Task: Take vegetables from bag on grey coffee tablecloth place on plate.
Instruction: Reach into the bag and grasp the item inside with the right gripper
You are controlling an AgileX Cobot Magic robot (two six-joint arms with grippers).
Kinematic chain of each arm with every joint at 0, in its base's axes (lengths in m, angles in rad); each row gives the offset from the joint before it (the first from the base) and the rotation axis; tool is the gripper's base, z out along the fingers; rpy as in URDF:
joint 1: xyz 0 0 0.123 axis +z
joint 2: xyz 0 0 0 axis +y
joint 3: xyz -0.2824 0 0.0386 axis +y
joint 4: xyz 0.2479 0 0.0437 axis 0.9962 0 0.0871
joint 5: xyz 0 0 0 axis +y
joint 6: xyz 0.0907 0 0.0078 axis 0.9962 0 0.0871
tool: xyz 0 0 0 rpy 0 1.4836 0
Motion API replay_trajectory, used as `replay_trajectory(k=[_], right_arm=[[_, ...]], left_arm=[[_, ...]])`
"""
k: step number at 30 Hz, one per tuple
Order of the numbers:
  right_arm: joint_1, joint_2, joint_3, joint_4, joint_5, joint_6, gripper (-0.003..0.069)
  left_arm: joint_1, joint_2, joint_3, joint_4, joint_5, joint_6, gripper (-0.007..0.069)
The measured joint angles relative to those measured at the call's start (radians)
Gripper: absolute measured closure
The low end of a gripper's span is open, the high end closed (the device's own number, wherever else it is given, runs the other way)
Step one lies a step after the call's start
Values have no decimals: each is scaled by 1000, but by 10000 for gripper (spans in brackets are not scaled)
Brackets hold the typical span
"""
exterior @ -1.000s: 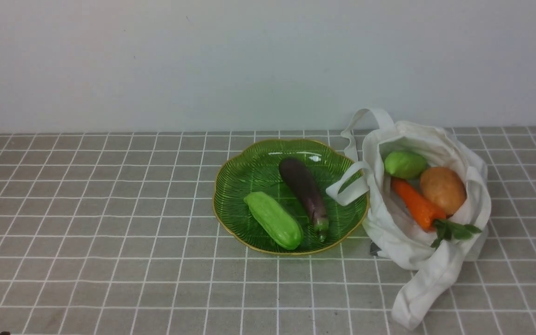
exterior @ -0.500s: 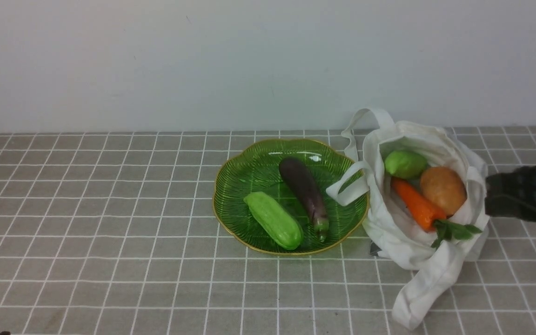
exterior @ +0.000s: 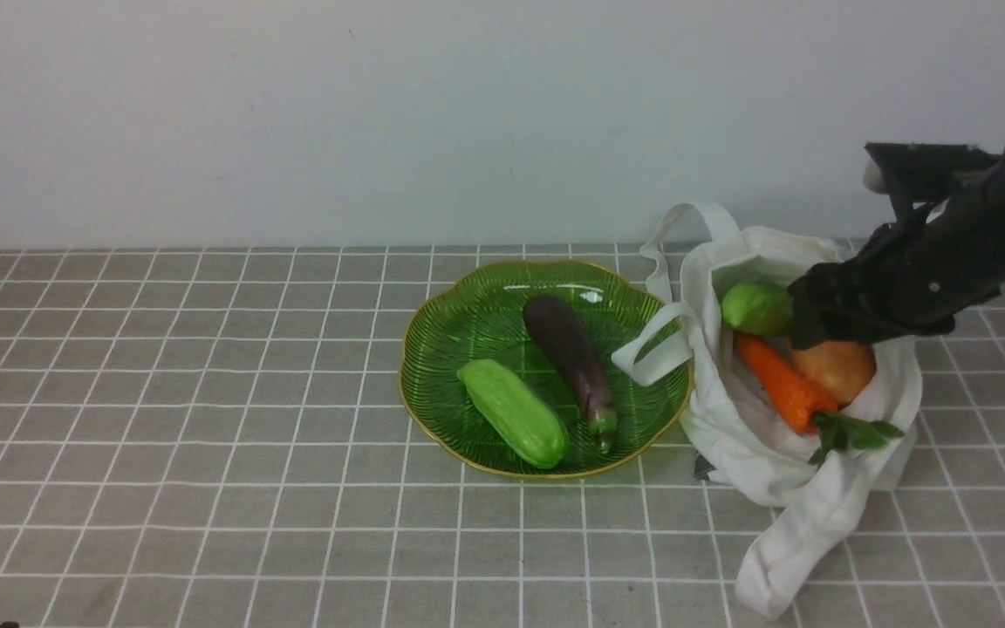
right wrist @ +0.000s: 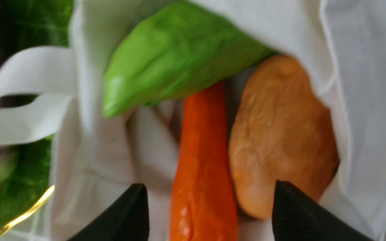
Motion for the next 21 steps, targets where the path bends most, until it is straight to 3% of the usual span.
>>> replay_trajectory(k=[6,12,17,21], right_arm=[[0,72,-24,-110,-37,100,200],[0,102,-26,-260,-79,355,200],[1,135,-32,-308,-93,424,190],[2,168,-39,-313,-119,435,134]], left_arm=[[0,0,0,0,0,0,629],[0,0,0,0,0,0,629],[0,0,0,0,0,0,629],[0,0,0,0,0,0,629]])
